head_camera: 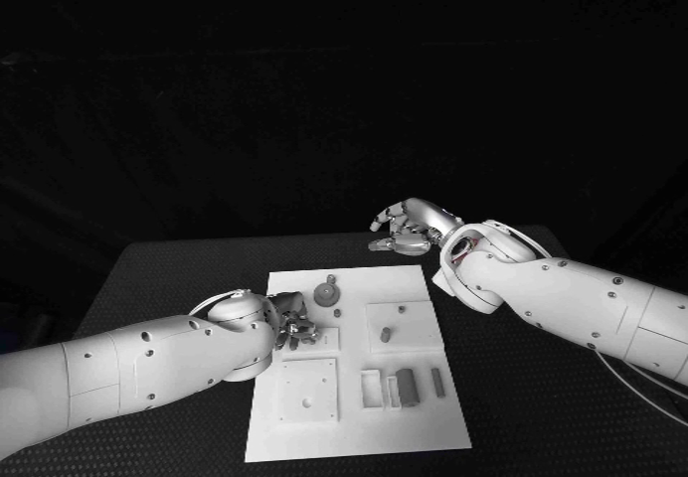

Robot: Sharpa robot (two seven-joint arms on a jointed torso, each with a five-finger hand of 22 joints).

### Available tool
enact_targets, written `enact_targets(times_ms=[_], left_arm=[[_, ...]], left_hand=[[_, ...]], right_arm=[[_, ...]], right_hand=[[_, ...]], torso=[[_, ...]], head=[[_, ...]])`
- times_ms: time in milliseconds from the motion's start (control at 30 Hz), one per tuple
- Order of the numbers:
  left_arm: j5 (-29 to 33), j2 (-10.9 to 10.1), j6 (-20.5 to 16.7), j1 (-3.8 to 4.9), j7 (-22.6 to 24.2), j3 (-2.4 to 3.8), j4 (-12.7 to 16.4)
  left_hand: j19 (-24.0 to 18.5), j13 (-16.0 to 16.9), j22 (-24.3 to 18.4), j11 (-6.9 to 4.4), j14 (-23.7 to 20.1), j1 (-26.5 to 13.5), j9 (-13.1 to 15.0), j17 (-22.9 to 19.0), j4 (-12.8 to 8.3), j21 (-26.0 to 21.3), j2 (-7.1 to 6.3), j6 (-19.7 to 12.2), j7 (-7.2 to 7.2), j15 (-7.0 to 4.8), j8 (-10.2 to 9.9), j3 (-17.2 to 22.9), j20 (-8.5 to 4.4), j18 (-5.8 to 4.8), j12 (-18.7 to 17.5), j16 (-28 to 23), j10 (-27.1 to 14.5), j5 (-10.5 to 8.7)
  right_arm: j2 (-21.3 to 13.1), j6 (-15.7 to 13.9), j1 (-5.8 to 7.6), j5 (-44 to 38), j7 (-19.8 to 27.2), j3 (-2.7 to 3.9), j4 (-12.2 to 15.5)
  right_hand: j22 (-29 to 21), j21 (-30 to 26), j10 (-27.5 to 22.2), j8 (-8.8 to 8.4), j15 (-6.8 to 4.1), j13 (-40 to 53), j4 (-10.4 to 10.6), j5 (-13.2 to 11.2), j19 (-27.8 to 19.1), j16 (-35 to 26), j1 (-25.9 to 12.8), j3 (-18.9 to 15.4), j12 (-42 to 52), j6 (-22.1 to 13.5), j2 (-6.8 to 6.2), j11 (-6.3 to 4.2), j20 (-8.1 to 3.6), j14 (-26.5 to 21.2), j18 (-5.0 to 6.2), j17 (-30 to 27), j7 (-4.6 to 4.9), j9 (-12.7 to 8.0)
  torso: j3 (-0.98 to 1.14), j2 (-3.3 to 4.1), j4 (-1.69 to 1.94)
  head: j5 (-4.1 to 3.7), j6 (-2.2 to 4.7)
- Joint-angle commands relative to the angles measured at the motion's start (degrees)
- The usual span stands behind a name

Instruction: Assemble the parts on the task board

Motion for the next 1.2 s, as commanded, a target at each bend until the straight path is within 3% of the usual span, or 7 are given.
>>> enact_targets(times_ms=[33, 400, 633, 1200], left_arm=[[-0.36, -0.03, 3.86, -0.58, -1.73, -0.47, -0.05], [-0.36, 0.05, 4.16, -0.58, -1.60, -0.47, -0.04], [-0.36, 0.11, 4.14, -0.58, -1.51, -0.47, -0.13], [-0.35, 0.21, 3.47, -0.58, -1.23, -0.46, -0.39]], left_hand=[[2.09, -0.01, 1.28, -0.41, -1.68, 0.05, 0.10, -0.17, -0.23, 0.32, 0.41, 6.13, -2.99, -1.89, 0.24, 0.05, -1.76, -0.79, 0.25, 0.33, 0.05, 0.47], [2.78, 0.06, 1.33, -0.86, -1.37, -0.99, 0.40, -1.02, 0.70, 1.05, -0.83, 7.15, -3.51, -2.33, 0.85, -0.36, -2.08, -0.77, 1.17, 1.87, 0.75, 0.85], [2.95, 0.06, 1.32, -1.05, -1.35, -2.03, 0.50, -1.72, 1.85, 1.53, -2.10, 7.61, -3.74, -2.53, 1.09, -0.80, -2.23, -0.76, 1.67, 2.88, 1.01, 2.48], [2.85, 0.01, 1.28, -1.16, -1.48, -3.27, 0.55, -2.41, 2.92, 1.78, -3.55, 7.71, -3.84, -2.65, 1.18, -1.86, -2.31, -0.70, 1.96, 3.55, 1.00, 2.24]], right_arm=[[-0.03, 0.61, -0.03, 0.05, 0.48, 0.03, 0.05], [-0.07, 0.67, -0.04, 0.08, 0.49, 0.03, 0.05], [-0.07, 0.74, -0.04, 0.08, 0.44, 0.03, 0.07], [-0.04, 0.80, -0.04, 0.08, 0.44, 0.03, 0.03]], right_hand=[[0.72, -0.33, -0.42, 0.17, 0.17, -0.09, 0.20, 0.23, 0.12, -0.38, -0.56, -0.03, 0.00, -0.87, -0.09, 0.07, -0.41, -0.11, 3.57, 0.06, 1.14, 0.06], [0.71, -0.37, -0.44, 0.16, 0.17, -0.10, 0.24, 0.23, 0.11, -0.41, -0.59, -0.03, -0.01, -0.88, -0.12, 0.07, -0.40, -0.12, 3.57, 0.05, 1.14, 0.06], [0.72, -0.39, -0.45, 0.15, 0.17, -0.11, 0.27, 0.23, 0.11, -0.43, -0.61, -0.03, 0.00, -0.88, -0.13, 0.08, -0.40, -0.13, 3.57, 0.05, 1.15, 0.06], [0.72, -0.43, -0.46, 0.14, 0.17, -0.13, 0.33, 0.23, 0.11, -0.46, -0.65, -0.02, 0.01, -0.90, -0.14, 0.08, -0.41, -0.12, 3.57, 0.04, 1.15, 0.05]], torso=[[0.00, 0.00, 0.01], [0.00, 0.01, 0.00], [0.02, 0.02, 0.01], [-0.01, 0.02, 0.02]], head=[[-0.02, -0.04], [-0.04, -0.16], [-0.05, -0.17], [0.00, -0.19]])
